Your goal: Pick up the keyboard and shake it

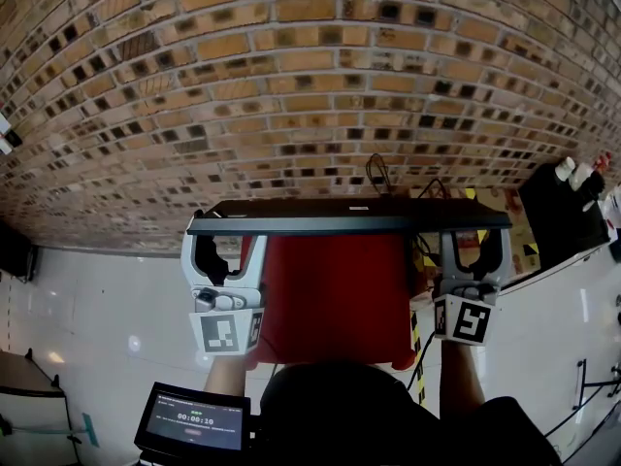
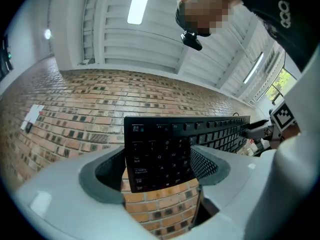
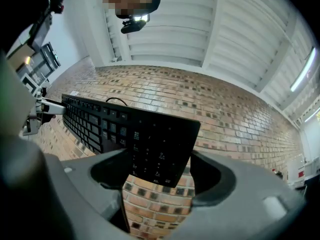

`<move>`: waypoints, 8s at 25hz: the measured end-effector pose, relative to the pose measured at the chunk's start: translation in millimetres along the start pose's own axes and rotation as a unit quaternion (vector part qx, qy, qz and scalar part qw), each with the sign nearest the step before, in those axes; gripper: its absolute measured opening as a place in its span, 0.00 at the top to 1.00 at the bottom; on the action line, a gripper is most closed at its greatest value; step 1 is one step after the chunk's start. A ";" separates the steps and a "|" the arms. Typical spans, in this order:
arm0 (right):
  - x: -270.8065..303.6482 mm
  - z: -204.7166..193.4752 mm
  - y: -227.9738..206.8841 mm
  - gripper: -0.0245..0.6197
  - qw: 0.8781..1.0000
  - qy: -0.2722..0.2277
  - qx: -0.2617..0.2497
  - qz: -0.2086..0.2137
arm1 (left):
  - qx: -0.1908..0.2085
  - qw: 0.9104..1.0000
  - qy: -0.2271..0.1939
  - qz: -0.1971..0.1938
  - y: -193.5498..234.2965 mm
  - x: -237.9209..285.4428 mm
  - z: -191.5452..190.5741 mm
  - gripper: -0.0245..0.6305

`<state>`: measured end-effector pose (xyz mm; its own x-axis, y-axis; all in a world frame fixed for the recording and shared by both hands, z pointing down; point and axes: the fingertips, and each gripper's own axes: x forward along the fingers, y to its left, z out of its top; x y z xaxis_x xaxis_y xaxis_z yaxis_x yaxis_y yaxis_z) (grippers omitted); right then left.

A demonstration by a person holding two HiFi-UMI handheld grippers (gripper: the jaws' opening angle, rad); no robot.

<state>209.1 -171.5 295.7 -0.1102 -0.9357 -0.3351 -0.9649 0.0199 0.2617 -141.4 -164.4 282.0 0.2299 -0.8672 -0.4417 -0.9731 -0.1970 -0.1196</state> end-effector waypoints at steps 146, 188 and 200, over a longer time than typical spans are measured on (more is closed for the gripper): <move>-3.9 126.6 41.9 0.42 0.980 -0.191 -0.033 0.050 | -0.009 0.981 -0.180 0.075 49.7 -52.0 74.2 0.35; -77.9 -142.7 68.2 0.42 0.973 0.217 0.046 0.069 | -0.080 0.975 0.206 0.006 -0.8 -97.5 -156.8 0.35; -108.7 -182.9 78.3 0.42 0.955 0.279 0.051 0.085 | -0.084 0.960 0.267 0.006 -14.0 -132.7 -190.4 0.35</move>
<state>189.1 -132.6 518.2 -0.1510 -0.9571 0.2472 -0.9656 0.1963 0.1704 -161.5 -133.6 511.6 0.2202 -0.9721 0.0812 -0.9750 -0.2169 0.0475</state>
